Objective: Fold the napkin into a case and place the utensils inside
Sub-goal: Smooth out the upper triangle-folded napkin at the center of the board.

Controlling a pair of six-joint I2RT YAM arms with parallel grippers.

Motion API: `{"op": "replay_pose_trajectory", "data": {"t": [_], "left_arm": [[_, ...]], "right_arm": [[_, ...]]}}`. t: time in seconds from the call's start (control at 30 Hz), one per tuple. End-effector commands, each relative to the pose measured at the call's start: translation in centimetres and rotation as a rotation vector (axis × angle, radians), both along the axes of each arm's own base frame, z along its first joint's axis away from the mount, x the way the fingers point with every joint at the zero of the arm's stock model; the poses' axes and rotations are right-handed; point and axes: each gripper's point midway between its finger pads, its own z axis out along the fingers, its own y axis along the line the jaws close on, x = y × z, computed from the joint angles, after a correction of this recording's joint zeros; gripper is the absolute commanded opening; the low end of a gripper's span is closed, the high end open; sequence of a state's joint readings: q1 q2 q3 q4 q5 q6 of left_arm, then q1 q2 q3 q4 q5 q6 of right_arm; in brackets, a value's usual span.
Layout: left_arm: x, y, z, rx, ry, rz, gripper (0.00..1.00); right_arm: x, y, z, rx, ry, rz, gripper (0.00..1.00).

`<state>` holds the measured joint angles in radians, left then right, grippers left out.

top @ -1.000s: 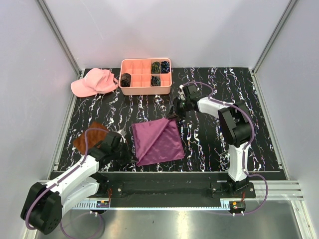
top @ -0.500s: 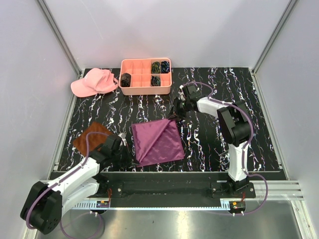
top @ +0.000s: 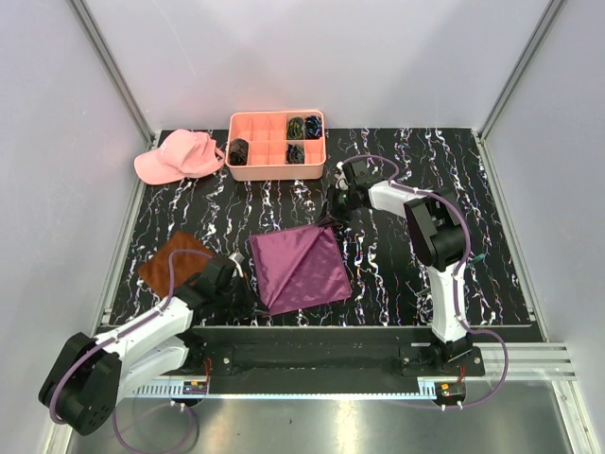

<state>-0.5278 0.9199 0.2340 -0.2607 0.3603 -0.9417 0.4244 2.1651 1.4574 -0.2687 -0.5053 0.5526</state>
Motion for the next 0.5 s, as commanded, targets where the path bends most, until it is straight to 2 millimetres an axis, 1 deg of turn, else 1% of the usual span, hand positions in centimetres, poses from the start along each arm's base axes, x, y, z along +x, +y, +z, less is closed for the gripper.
{"op": "replay_pose_trajectory", "data": {"t": [0.0,0.03,0.07,0.1,0.13,0.17,0.2,0.23,0.27,0.3,0.33,0.37,0.4,0.43,0.47], "left_arm": [[0.8,-0.9,1.7,-0.022,-0.039,-0.036,0.04],[1.1,-1.1,2.3,-0.025,-0.055,-0.043,0.06],[1.5,-1.3,3.4,-0.042,-0.087,-0.045,0.13],[2.3,-1.5,4.9,-0.044,-0.122,-0.039,0.17],[2.8,-1.3,5.9,-0.03,-0.156,-0.042,0.23],[4.2,-1.5,8.4,-0.032,-0.22,-0.032,0.34],[4.4,-0.8,8.7,0.008,-0.222,-0.019,0.4],[5.3,-0.3,9.5,0.024,-0.252,-0.013,0.44],[6.3,-0.3,11.0,0.02,-0.279,-0.007,0.49],[6.6,-0.2,11.5,0.014,-0.278,-0.012,0.51],[7.5,0.5,11.7,0.024,-0.287,0.004,0.51],[8.5,0.6,12.1,0.024,-0.283,0.009,0.52],[9.0,0.6,12.4,0.012,-0.284,0.005,0.52],[10.2,1.3,11.6,0.038,-0.264,0.018,0.53],[11.6,1.3,12.3,0.039,-0.288,0.023,0.52]], "right_arm": [[1.3,-0.9,1.9,-0.052,-0.068,0.014,0.26],[1.5,-0.9,2.7,-0.056,-0.083,0.016,0.27],[1.5,-1.0,3.2,-0.06,-0.09,0.018,0.29],[1.3,-1.3,4.3,-0.073,-0.101,0.022,0.31],[1.3,-1.4,5.0,-0.076,-0.111,0.022,0.33],[1.2,-1.6,5.6,-0.083,-0.121,0.027,0.36],[0.8,-2.0,6.6,-0.094,-0.123,0.022,0.41],[0.6,-2.2,7.0,-0.104,-0.126,0.021,0.45],[0.3,-2.4,7.3,-0.114,-0.131,0.025,0.48],[-0.1,-3.0,8.3,-0.135,-0.145,0.017,0.57],[-0.6,-3.6,8.2,-0.157,-0.142,0.013,0.61],[-1.1,-4.0,8.3,-0.18,-0.149,0.018,0.65],[-1.6,-4.6,9.3,-0.207,-0.17,0.009,0.68],[-2.5,-5.1,8.9,-0.228,-0.158,0.013,0.73],[-3.3,-5.0,9.0,-0.238,-0.157,0.022,0.75]]}}
